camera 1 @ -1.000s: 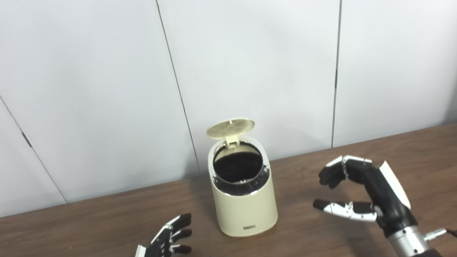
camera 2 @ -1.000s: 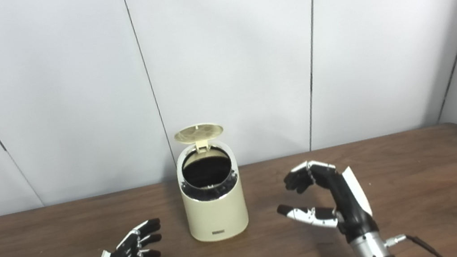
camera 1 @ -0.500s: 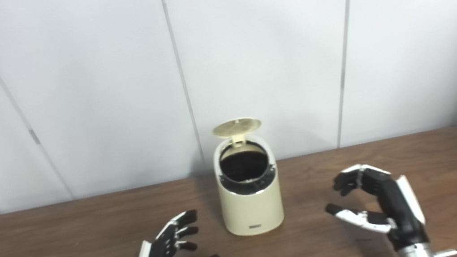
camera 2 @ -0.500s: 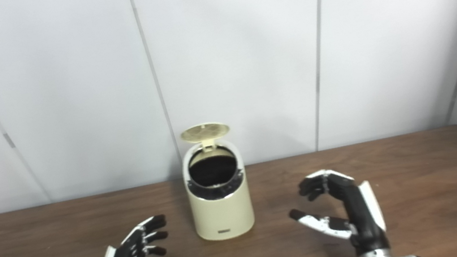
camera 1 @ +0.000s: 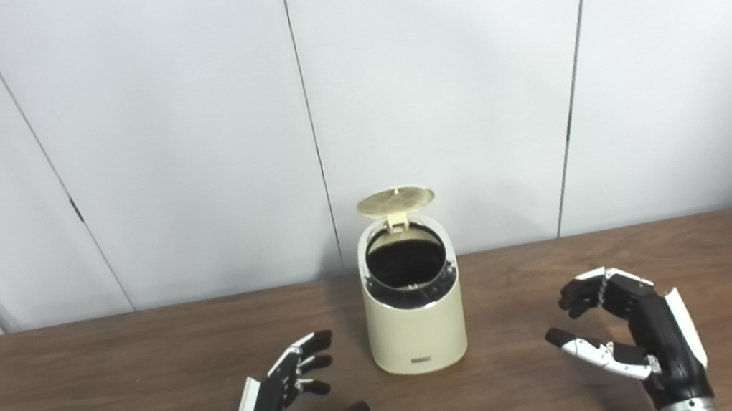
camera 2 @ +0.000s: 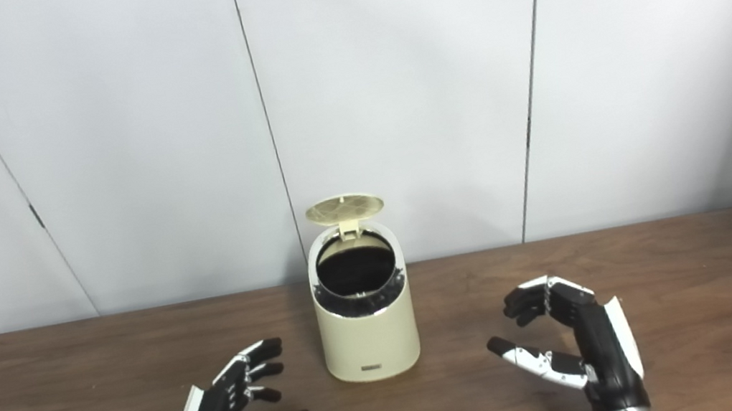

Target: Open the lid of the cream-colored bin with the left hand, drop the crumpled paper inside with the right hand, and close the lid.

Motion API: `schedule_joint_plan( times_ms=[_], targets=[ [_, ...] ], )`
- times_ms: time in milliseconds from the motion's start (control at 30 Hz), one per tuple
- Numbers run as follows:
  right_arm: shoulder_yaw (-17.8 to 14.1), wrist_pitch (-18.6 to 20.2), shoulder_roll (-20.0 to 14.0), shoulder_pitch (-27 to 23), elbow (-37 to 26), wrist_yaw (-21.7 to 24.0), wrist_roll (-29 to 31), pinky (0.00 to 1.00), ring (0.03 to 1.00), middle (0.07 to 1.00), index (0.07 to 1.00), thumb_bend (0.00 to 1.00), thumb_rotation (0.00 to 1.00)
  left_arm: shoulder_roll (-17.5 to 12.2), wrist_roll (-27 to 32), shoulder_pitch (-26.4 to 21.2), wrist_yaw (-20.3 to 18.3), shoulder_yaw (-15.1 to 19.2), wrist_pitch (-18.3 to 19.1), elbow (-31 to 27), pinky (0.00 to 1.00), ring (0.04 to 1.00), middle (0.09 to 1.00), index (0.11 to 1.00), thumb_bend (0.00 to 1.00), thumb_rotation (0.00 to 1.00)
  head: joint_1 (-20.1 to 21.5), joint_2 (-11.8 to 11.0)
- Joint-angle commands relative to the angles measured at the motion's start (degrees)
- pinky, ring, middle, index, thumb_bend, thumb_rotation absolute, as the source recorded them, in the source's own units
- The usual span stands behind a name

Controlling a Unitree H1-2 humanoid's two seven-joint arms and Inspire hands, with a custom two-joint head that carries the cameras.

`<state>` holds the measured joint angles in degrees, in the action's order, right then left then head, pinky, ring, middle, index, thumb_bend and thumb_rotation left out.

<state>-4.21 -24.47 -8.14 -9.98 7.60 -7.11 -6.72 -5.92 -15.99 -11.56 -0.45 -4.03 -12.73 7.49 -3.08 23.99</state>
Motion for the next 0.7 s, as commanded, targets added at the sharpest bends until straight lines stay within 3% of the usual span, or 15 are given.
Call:
schedule_joint_plan(
  times_ms=[0, 133, 167, 367, 667],
  targets=[
    [-0.2, -2.4, 0.1, 0.2, -1.1, -1.1, -0.7, 0.44, 0.525, 0.496, 0.497, 0.53, 0.0, -1.3, -4.1, -3.1, 2.6, 0.2, -2.1, -4.3, 0.63, 0.781, 0.829, 0.847, 0.74, 0.17, -0.1, 0.0],
    [-0.1, -2.4, -0.3, 0.3, -0.9, -1.3, -0.4, 0.45, 0.526, 0.496, 0.496, 0.53, 0.0, -3.1, -8.4, -6.2, 1.7, 0.2, 2.2, -9.0, 0.72, 0.827, 0.859, 0.869, 0.75, 0.23, -0.1, -0.1],
    [0.0, -2.4, -0.4, 0.3, -0.8, -1.3, -0.3, 0.45, 0.465, 0.521, 0.517, 0.52, 0.0, -3.6, -8.3, -7.4, 0.8, 0.2, 3.3, -9.8, 0.74, 0.84, 0.871, 0.881, 0.75, 0.24, 0.0, -0.3],
    [0.1, -2.3, -0.5, 0.4, -0.7, -1.4, -1.0, 0.43, 0.423, 0.539, 0.532, 0.51, 0.0, -5.8, -8.7, -14.5, -1.6, -0.3, 7.0, -10.7, 0.68, 0.849, 0.89, 0.896, 0.82, 0.26, 0.0, -0.6],
    [0.1, -1.3, 0.3, 0.8, -1.8, -1.5, -2.6, 0.43, 0.422, 0.542, 0.528, 0.51, 0.0, -8.0, -11.5, -23.0, -4.8, -1.9, 11.0, -9.9, 0.69, 0.871, 0.901, 0.894, 0.89, 0.29, 0.2, -0.8]
  ],
)
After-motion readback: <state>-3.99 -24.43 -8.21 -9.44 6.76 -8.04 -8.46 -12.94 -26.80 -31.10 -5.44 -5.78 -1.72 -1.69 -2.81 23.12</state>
